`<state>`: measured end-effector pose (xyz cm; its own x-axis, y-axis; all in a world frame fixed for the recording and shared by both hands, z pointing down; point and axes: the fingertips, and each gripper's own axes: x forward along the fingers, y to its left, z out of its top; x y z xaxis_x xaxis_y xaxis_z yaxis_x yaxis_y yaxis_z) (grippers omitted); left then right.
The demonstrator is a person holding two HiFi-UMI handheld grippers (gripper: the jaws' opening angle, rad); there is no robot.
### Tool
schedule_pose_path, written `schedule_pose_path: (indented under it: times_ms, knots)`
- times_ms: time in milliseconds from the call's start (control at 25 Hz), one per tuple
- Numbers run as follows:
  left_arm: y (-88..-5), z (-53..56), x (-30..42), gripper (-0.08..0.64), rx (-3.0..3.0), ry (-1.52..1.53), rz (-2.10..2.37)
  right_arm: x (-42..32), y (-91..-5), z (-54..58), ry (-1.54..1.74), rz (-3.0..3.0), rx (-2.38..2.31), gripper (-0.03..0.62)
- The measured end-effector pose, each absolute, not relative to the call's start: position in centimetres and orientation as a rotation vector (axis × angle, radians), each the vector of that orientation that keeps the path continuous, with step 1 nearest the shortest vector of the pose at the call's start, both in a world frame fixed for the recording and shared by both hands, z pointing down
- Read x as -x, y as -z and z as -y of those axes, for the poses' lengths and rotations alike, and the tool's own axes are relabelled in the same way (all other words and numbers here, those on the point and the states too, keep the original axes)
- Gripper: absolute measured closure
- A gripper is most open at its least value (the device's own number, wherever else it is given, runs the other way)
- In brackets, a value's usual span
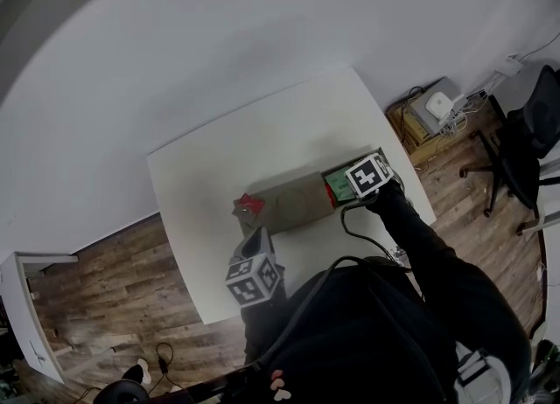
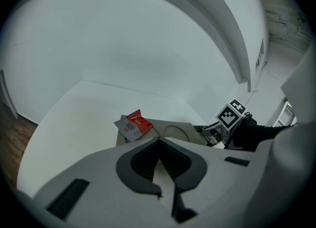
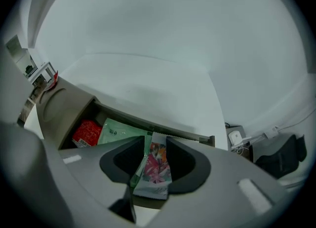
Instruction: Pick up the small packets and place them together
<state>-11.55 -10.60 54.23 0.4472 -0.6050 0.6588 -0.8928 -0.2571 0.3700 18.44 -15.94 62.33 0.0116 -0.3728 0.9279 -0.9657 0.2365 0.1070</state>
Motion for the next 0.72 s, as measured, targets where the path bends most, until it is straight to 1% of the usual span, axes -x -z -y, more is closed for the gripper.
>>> schedule_pose_path:
  times_ms: [120, 400, 560, 720]
  knots:
    - [-54.3, 10.7, 11.6, 0.561, -1.974, -0.507, 1.253, -18.9, -62.9, 15.8, -0.769, 1.489, -1.31, 0.462]
    - [-54.5, 10.8, 11.6, 0.561, -1.973, -0.513, 1.253, -19.1, -63.0, 15.6, -0.808, 1.496, -1.3, 0.537]
    - [-54.5, 10.8, 11.4, 0.56, -1.979, -0.514, 1.247, -19.4, -61.8, 15.8, -0.777, 1.514, -1.301, 0.566]
    - [-54.5, 10.8, 11.5, 0.561, -1.974, -0.511, 1.252, -19.9, -60.1, 16.1, -0.76, 1.556, -1.321, 0.576]
